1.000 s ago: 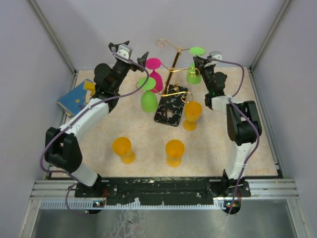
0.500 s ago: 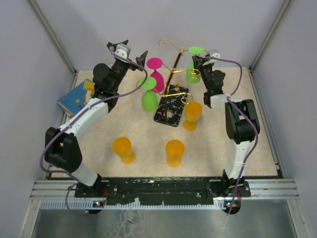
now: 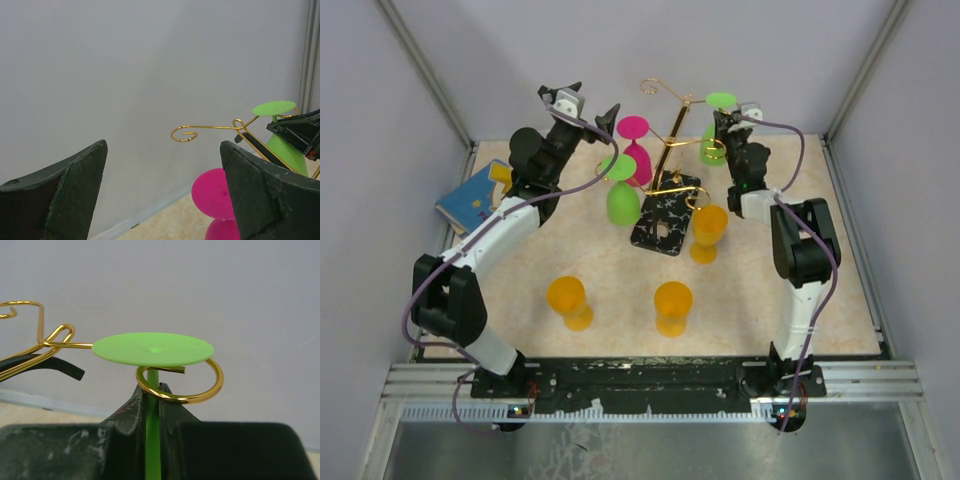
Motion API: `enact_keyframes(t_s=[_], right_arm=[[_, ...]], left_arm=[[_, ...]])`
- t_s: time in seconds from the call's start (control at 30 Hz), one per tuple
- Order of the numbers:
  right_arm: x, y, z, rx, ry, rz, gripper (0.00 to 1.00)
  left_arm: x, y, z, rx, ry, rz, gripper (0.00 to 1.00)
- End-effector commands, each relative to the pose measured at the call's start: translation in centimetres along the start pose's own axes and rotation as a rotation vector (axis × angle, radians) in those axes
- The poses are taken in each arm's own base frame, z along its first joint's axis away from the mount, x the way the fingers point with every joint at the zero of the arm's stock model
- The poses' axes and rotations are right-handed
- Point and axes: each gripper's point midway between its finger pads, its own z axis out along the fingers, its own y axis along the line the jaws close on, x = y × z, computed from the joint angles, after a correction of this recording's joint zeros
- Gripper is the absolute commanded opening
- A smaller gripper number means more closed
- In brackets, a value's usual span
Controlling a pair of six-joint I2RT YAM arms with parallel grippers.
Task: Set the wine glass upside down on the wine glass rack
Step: Turn the wine glass upside down at the wine rack.
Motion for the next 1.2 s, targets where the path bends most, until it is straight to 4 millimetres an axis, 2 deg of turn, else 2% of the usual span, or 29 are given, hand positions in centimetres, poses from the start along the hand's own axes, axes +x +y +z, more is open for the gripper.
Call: enact_keyframes(t_s=[0.0,0.17,0.53,0.73,1.03,1.17], right_arm=[[-3.5,-1.9,0.0,0.108,-0.088,-0.050,0.00],[-3.9,-3.0,-0.9,0.168,-0.076,-0.072,0.00],[-4.6,-2.3,-2.9,0.170,-0.039,-0.063,0.00],[-4.1,-1.9,-3.9,0.157,-0.022,-0.063,0.01],[-3.0,-2.0,-5.6,0.173,-0.041,-0.057,0.02],[-3.1,-2.4,-6.0,0.215,-0.064,-0.083,0.02]], left_arm=[[-1.3,0.4,0.7,0.003,-0.051,-0.007,0.99],[-1.2,0.2,0.7,0.009,-0.050,-0.016,0.99],[-0.9,0.2,0.5,0.008,-0.046,-0.031,0.99],[-1.0,0.2,0.3,0.009,-0.048,-0.037,0.99],[-0.9,-0.2,0.0,0.022,-0.047,-0.049,0.99],[-0.9,-0.3,0.0,0.027,-0.048,-0.049,0.99]])
